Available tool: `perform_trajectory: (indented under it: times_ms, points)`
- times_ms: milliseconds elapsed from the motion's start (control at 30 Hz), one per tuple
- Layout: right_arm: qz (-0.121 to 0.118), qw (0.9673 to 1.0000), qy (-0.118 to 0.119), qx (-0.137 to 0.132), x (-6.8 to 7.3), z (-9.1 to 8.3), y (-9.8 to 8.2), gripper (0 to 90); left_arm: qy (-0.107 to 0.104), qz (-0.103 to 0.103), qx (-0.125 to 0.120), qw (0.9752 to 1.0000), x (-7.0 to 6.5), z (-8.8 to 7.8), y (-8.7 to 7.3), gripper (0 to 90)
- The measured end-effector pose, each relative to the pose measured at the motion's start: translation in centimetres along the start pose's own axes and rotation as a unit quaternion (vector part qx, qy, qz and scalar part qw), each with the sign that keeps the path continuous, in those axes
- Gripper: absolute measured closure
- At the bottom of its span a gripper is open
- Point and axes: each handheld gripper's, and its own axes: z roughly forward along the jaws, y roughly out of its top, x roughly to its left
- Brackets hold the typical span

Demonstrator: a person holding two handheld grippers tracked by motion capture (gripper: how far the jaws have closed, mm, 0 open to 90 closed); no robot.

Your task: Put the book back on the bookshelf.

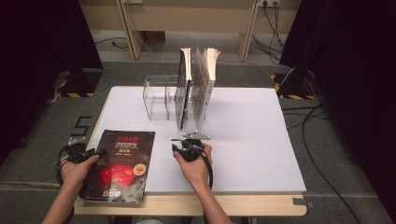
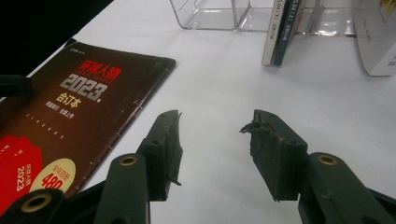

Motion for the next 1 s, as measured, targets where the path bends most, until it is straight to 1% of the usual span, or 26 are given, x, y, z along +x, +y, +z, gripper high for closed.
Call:
perform_trajectory:
  times_ms: [100,233,267,300,333,400,533,600,633,700,767,867,933,1000]
  points:
    - [0.0,1.0,-0.001,0.002,0.1,0.0,0.0,52.5,-0.006,-0.022,-0.001,0.9997,0.6,-0.1,0.1,58.2]
    - [-0.002,1.0,-0.001,0.001,0.1,0.0,0.1,52.6,-0.006,-0.043,-0.006,0.999,1.3,-0.2,0.2,72.2]
    - [-0.002,1.0,-0.001,0.001,0.1,0.0,0.1,52.6,-0.002,-0.044,-0.009,0.999,1.4,-0.4,0.3,77.1]
    - [-0.002,1.0,-0.001,0.001,0.1,-0.1,0.1,52.6,0.004,-0.041,-0.015,0.999,1.5,-0.4,0.4,81.1]
    - [-0.003,1.0,-0.001,0.001,0.1,-0.1,0.1,52.6,0.008,-0.037,-0.015,0.9992,1.6,-0.5,0.5,84.8]
    - [-0.003,1.0,0.0,0.002,0.0,-0.1,0.0,52.6,0.024,-0.023,-0.012,0.9994,1.7,-0.4,0.7,89.4]
    - [-0.001,1.0,-0.001,0.007,-0.1,-0.1,-0.1,52.8,0.035,-0.009,0.014,0.9993,2.0,0.1,0.8,89.8]
    - [-0.001,1.0,0.001,0.008,-0.2,-0.1,-0.1,52.8,0.036,0.002,0.017,0.9992,1.8,0.1,0.9,89.9]
    - [0.0,1.0,0.001,0.008,-0.2,-0.1,-0.1,52.8,0.038,0.014,0.021,0.999,1.7,0.1,1.0,89.8]
    - [0.001,0.9999,0.001,0.011,-0.1,0.0,-0.1,52.8,0.04,0.02,0.024,0.9987,1.6,0.1,1.0,89.9]
    - [-0.001,0.9999,0.003,0.013,-0.1,0.1,-0.2,52.8,0.034,0.017,0.026,0.9989,1.6,0.1,1.0,89.9]
    - [-0.001,0.9998,0.004,0.017,-0.1,0.3,-0.3,52.8,0.015,0.006,0.03,0.9994,1.4,0.1,0.9,89.9]
    - [0.0,0.9998,0.005,0.02,0.0,0.4,-0.3,52.8,0.007,0.005,0.031,0.9995,0.9,0.1,0.8,89.9]
    - [0.0,0.9997,0.006,0.023,0.1,0.5,-0.3,52.9,0.003,0.006,0.032,0.9995,0.3,0.1,0.6,89.9]
